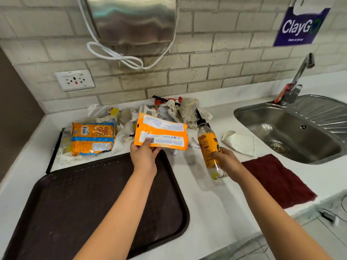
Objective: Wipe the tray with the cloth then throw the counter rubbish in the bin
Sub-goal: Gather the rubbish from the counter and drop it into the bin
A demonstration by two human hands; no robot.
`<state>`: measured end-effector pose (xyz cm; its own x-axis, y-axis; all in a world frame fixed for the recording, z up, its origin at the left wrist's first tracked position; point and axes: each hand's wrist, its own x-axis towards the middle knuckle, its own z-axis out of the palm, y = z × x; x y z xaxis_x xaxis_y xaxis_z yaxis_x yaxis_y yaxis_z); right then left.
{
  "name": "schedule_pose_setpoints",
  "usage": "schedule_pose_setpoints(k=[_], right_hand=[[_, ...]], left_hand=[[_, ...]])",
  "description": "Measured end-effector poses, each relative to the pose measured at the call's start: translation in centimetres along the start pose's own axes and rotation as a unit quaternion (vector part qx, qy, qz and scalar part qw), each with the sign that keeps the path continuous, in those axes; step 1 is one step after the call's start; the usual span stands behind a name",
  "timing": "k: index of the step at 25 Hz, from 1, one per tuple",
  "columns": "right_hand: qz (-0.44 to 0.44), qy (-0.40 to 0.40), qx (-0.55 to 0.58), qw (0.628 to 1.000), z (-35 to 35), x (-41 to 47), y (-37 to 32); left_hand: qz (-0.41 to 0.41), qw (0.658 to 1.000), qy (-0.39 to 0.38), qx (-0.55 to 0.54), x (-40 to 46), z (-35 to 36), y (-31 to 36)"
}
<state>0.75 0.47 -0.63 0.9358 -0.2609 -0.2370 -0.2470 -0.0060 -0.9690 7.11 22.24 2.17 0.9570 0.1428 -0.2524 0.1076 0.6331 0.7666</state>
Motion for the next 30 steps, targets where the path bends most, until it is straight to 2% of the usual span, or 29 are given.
schedule_pose_setpoints(k=[3,7,15,19,23,26,30], right_hand=[[-0.006,0.024,0.032,0.999,0.4,-4.2,1.9],[-0.012,0.058,0.094,0.994,0.3,-8.7,5.0],[-0.025,0.041,0.142,0.989,-2.2,-13.3,8.0],[-0.04,-0.011,0.125,0.991,-5.2,-15.1,9.3],[-0.012,-0.075,0.11,0.991,-10.4,-17.7,11.9],[0.064,-0.147,0.139,0.977,-15.4,-20.4,14.1],[0.199,-0.234,0.16,0.938,-20.9,-23.4,17.8]], left_hand=[[-0.026,0.999,-0.025,-0.014,-3.0,-2.0,0.1],[-0.041,0.998,-0.05,0.024,-6.7,-3.9,0.0],[-0.033,0.996,-0.051,0.064,-13.5,-6.2,-1.5],[-0.019,0.995,-0.03,0.089,-17.6,-5.7,-3.6],[-0.01,0.991,-0.004,0.132,-22.7,-5.2,-7.1],[-0.025,0.984,0.025,0.176,-27.5,-6.2,-11.0],[-0.077,0.975,0.075,0.196,-32.1,-8.6,-16.9]])
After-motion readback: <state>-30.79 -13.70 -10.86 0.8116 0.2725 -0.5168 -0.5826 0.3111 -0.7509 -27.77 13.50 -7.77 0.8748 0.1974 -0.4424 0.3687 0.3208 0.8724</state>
